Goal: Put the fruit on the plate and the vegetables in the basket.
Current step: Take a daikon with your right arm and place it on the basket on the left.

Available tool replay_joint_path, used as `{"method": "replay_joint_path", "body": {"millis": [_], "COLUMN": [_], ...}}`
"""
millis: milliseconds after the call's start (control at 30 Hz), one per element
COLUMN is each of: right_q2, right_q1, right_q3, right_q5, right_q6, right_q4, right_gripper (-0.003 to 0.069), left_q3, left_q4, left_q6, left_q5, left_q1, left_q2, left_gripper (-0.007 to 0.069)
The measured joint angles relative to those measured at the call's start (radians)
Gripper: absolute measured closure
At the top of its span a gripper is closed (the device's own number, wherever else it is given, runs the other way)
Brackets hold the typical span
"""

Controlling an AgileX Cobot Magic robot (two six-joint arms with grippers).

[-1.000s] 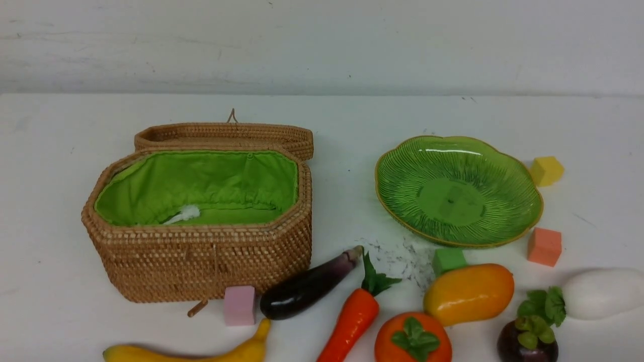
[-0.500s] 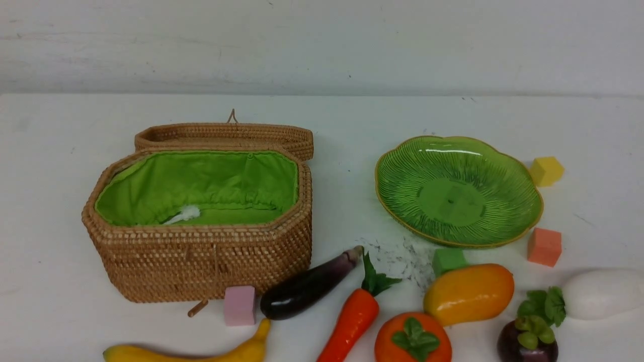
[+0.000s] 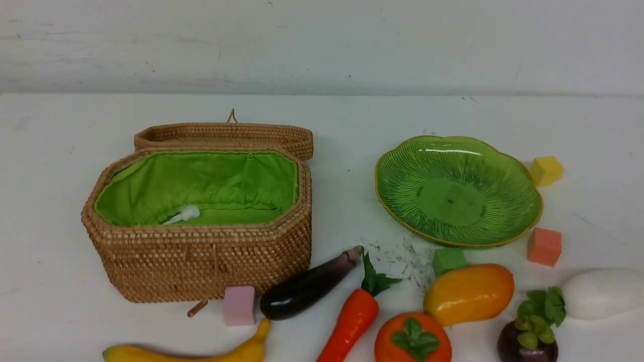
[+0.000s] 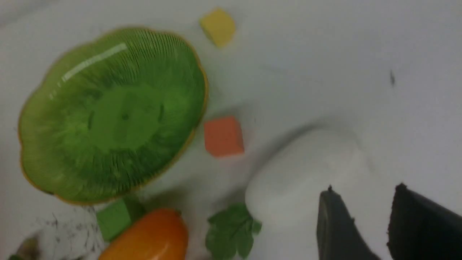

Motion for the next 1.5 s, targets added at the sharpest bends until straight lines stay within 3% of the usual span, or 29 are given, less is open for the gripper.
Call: {"method": "replay_joint_path", "body": {"millis": [267, 367, 400, 433, 567, 667, 1100, 1500], "right_q2": [0.231, 0.353, 0.353, 0.399, 0.525, 0.598, 0.840, 0.773], "right_q1": [0.000, -0.030, -0.033, -0.063, -0.167, -0.217, -0.230, -0.230], "right_q3": [-0.073, -0.154, -0.154, -0.189, -0.241, -0.247, -0.249, -0.250], "right_q5": [0.077, 0.078, 0.078, 0.091, 0.124, 0.125, -0.015, -0.006], "right_q6": [0.056, 0.117, 0.119, 0.127, 0.096, 0.063, 0.044, 0.015], "right_q4": [0.216, 0.257, 0.260, 0.288, 0.399, 0.475, 0.530, 0.417], "right_gripper": [0.0367, 0.0277, 0.0277, 0.0223, 0.0082, 0.0021, 0.0071, 0.0132], "left_q3": [0.000, 0.000, 0.000, 0.000, 0.000, 0.000, 0.000, 0.000], "left_q4": [0.000, 0.000, 0.000, 0.000, 0.000, 0.000, 0.000, 0.000], "left_q6": [0.000, 0.000, 0.000, 0.000, 0.000, 0.000, 0.000, 0.000], "left_q5": [0.000, 0.000, 0.000, 0.000, 0.000, 0.000, 0.000, 0.000], "left_q1": [0.000, 0.000, 0.000, 0.000, 0.000, 0.000, 0.000, 0.000], "left_q2": [0.000, 0.000, 0.000, 0.000, 0.000, 0.000, 0.000, 0.000], "left_gripper": [0.0386, 0.0386, 0.0386, 0.0386, 0.0386, 0.0386, 0.0386, 0.0386]}}
